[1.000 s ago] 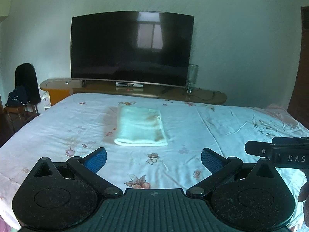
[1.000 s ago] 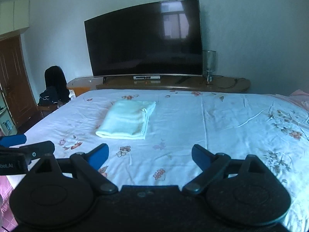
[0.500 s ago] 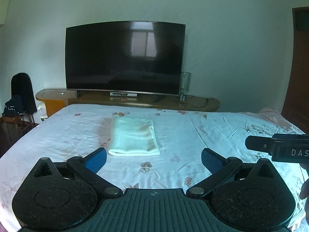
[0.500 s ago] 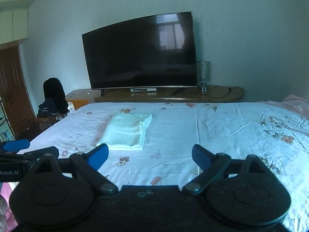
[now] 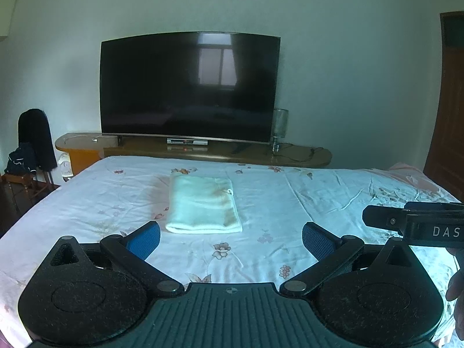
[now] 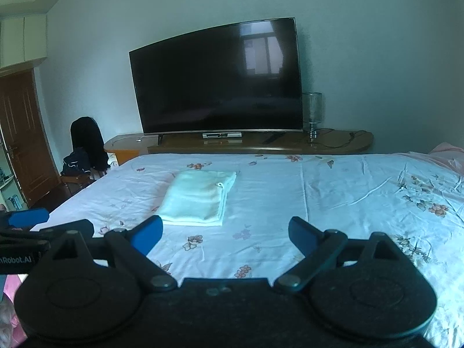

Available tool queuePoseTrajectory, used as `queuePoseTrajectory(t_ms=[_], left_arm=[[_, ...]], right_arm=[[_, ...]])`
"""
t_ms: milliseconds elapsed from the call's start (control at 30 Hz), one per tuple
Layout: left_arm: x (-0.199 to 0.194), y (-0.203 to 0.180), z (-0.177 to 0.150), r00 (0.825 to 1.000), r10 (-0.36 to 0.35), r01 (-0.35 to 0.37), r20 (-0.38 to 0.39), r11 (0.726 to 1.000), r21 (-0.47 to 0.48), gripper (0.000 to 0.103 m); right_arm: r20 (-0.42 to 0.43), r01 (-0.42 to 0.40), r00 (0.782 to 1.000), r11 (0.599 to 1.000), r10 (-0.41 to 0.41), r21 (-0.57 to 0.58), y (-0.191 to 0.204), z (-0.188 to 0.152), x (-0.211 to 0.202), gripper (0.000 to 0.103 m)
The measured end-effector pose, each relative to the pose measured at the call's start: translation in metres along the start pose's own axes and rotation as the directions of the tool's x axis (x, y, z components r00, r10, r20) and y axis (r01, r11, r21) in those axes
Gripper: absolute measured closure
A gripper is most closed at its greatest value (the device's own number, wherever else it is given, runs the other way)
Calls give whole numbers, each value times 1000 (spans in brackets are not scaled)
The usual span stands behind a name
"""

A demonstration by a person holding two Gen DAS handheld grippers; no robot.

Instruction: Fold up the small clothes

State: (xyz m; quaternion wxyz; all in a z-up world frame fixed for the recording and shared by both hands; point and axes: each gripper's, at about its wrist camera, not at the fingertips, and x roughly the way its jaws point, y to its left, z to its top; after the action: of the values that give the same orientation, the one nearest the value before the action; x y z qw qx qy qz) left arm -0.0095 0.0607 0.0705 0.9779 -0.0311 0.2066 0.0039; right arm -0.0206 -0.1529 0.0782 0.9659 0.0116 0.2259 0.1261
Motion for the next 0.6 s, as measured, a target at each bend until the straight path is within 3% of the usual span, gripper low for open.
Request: queuePoseTrajectory(t_ms=[600], left_arm=[[3,-4,-3,1000,7,-7,2,1000,2,0]], right_arm=[[6,-4,1000,1000,4,-5,2,-1,-3,9]])
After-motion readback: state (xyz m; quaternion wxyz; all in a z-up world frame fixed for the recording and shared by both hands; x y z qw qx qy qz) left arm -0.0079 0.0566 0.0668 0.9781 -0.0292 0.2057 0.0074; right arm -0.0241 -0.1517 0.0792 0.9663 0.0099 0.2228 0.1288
